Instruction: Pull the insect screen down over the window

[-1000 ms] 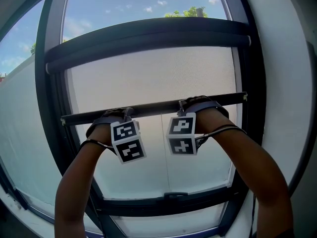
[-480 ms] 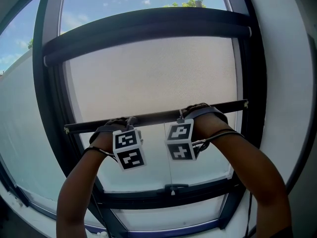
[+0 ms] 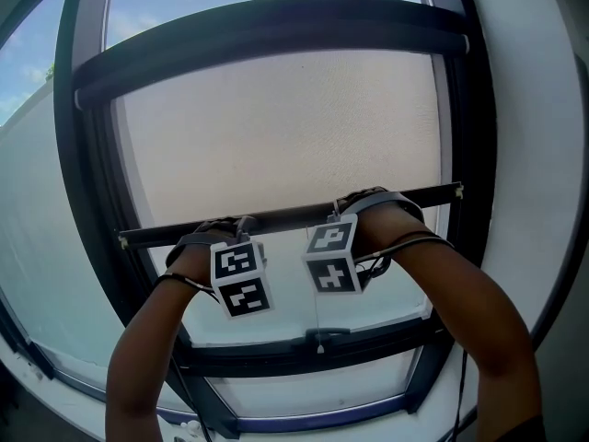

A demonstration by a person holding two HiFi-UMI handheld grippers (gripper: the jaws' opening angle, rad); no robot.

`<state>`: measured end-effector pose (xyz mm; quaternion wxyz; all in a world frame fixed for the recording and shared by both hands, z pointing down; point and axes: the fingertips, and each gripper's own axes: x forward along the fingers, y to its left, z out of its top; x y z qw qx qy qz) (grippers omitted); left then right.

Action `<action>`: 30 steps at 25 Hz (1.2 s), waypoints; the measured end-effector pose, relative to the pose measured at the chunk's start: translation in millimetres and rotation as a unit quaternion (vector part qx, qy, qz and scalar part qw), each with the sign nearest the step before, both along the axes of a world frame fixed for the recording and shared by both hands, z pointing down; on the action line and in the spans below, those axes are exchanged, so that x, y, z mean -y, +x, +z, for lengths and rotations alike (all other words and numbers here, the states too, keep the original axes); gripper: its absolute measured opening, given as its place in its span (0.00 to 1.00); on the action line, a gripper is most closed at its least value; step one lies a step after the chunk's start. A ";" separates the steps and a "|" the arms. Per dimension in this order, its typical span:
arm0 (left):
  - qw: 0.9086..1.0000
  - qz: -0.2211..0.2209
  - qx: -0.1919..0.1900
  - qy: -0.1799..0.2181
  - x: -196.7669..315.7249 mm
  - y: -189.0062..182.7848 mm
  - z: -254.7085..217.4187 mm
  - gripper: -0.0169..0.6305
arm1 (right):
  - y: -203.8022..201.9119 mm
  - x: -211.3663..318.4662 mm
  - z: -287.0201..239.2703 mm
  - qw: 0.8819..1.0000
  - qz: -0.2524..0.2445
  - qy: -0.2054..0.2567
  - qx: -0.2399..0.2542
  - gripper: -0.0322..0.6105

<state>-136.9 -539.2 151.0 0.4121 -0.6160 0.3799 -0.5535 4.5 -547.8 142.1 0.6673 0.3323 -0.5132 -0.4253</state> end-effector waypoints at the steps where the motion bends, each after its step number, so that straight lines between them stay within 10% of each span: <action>1: 1.000 0.001 0.002 -0.009 -0.5 0.0 7.8 0.41 | 0.1 -0.6 7.5 1.000 0.002 -0.009 -0.002 0.42; 14: 1.000 0.008 -0.014 0.025 12.5 1.3 49.1 0.41 | 0.0 11.7 50.8 1.000 -0.015 -0.001 0.000 0.42; 30: 0.999 -0.013 -0.030 -0.024 7.9 6.6 120.2 0.41 | 0.5 8.4 122.4 0.997 -0.054 -0.009 0.054 0.42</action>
